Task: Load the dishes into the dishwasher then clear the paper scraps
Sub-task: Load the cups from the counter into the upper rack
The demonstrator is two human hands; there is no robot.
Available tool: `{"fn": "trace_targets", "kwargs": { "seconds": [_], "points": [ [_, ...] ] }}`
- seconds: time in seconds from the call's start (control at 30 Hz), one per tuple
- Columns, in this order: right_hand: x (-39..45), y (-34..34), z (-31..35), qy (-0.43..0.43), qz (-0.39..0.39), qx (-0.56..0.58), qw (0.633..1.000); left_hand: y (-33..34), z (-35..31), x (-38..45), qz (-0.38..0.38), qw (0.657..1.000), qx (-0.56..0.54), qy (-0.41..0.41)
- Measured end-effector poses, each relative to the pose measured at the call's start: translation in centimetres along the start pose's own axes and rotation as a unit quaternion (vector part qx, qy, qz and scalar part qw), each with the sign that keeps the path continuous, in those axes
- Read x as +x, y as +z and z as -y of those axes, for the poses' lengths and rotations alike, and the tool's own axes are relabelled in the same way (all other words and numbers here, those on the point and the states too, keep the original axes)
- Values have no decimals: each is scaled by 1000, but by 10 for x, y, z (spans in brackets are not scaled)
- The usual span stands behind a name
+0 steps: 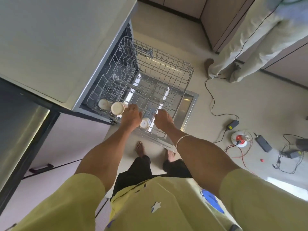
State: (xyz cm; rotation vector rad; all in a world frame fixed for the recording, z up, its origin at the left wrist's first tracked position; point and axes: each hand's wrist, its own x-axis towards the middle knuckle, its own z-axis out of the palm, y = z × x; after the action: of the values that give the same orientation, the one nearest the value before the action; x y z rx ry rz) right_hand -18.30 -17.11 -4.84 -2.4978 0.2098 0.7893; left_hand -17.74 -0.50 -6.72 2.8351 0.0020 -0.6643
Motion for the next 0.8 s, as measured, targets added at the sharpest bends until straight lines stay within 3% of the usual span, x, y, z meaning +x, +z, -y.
{"fn": "trace_targets", "kwargs": {
  "seconds": [0.23, 0.43, 0.8],
  "points": [
    [-16, -40, 4, -84, 7, -96, 992, -20, -27, -29, -5, 997, -61, -44],
    [-34, -59, 20, -141, -34, -138, 980, -30, -19, -53, -32, 993, -69, -86],
    [-64, -18, 107, -267, -27, -169, 948, -36, 58, -133, -176, 955, -139, -191]
  ]
}}
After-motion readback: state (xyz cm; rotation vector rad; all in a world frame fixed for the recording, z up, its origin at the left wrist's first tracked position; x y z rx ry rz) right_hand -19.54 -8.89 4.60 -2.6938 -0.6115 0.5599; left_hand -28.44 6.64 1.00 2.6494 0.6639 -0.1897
